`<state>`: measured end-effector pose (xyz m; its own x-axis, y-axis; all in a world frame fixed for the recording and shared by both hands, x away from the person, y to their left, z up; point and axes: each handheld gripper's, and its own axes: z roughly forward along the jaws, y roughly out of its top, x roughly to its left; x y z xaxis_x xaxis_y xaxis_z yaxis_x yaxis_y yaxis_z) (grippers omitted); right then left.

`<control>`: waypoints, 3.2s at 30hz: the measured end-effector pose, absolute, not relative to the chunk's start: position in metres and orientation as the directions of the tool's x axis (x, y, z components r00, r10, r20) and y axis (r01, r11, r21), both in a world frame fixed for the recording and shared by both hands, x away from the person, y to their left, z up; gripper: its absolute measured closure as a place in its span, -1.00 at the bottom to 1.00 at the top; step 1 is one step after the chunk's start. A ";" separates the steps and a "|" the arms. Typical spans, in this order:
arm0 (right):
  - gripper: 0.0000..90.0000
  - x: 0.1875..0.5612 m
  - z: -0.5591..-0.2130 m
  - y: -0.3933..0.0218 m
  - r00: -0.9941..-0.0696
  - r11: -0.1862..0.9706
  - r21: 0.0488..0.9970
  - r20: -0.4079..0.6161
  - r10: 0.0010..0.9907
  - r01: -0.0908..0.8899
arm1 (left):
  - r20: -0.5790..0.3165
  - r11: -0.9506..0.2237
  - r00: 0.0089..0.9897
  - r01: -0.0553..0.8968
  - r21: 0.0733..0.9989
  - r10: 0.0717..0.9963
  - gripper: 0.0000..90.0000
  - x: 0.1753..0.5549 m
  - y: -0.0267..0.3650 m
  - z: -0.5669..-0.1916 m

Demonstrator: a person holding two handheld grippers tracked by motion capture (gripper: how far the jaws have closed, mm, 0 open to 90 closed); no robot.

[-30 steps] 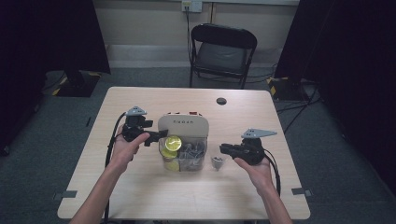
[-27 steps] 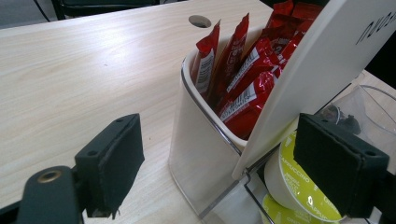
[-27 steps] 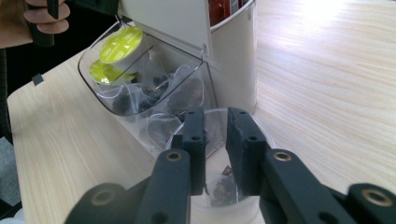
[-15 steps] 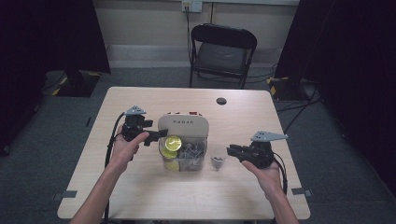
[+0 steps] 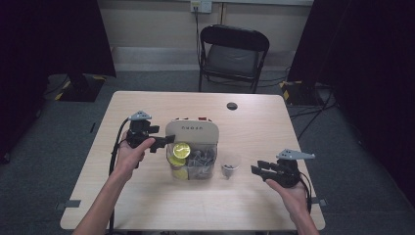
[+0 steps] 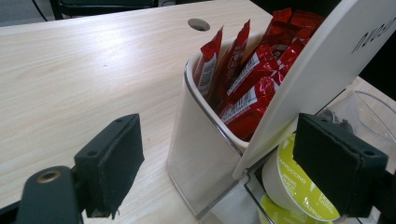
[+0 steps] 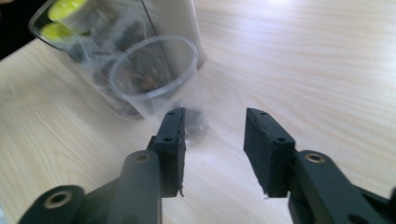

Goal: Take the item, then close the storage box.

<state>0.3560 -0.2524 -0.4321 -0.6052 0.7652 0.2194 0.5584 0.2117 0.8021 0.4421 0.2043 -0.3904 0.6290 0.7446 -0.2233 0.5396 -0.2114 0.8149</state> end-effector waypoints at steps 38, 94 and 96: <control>-0.55 0.359 -0.497 -0.268 -0.435 0.301 0.723 -0.002 0.901 0.621 | -0.286 -0.078 0.549 0.545 0.835 0.785 -0.62 0.462 0.234 -0.383; -0.70 0.356 -0.500 -0.264 -0.392 0.274 0.736 -0.013 0.920 0.619 | -0.264 -0.137 0.631 0.513 0.848 0.729 -0.56 0.450 0.209 -0.374; -0.70 0.356 -0.500 -0.264 -0.392 0.274 0.736 -0.013 0.920 0.619 | -0.264 -0.136 0.637 0.507 0.851 0.724 -0.56 0.448 0.209 -0.374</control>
